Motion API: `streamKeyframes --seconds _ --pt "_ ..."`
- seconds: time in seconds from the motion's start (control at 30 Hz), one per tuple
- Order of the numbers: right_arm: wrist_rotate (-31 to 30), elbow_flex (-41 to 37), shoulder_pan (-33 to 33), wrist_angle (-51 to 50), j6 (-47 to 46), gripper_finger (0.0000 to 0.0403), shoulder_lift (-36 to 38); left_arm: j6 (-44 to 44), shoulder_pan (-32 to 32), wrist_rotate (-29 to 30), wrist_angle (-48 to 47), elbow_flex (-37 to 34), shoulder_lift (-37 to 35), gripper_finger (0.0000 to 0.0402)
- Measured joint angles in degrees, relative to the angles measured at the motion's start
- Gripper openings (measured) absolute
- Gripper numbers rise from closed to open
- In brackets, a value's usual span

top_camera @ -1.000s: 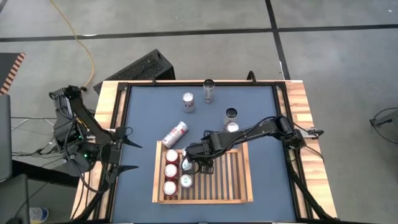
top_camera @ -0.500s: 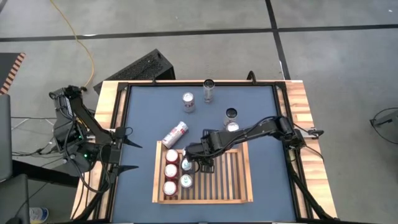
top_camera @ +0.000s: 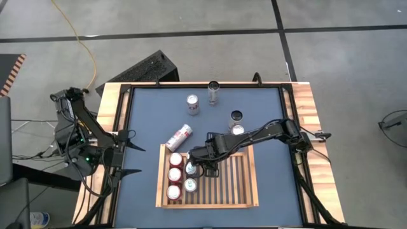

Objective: Place canned beverage on shelf
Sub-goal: Put the middle red-silver soda can on the shelf, then put the right white-pink soda can on the shelf

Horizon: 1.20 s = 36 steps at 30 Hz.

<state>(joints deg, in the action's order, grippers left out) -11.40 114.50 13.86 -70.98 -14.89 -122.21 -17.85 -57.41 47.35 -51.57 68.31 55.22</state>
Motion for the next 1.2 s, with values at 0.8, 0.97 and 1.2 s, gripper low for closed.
streamKeyframes --seconds 0.8,0.97,1.2 --pt "-0.6 0.1 0.7 0.0 1.4 0.0312 0.0 0.0 0.0 0.0 0.0 0.0 0.0 0.032" --pt "-0.4 0.2 0.7 0.4 1.4 0.0315 0.0 0.0 0.0 0.0 0.0 0.0 0.0 0.032" --pt "0.9 1.2 0.7 3.4 1.3 0.0315 0.0 0.0 0.0 0.0 0.0 0.0 0.0 0.032"
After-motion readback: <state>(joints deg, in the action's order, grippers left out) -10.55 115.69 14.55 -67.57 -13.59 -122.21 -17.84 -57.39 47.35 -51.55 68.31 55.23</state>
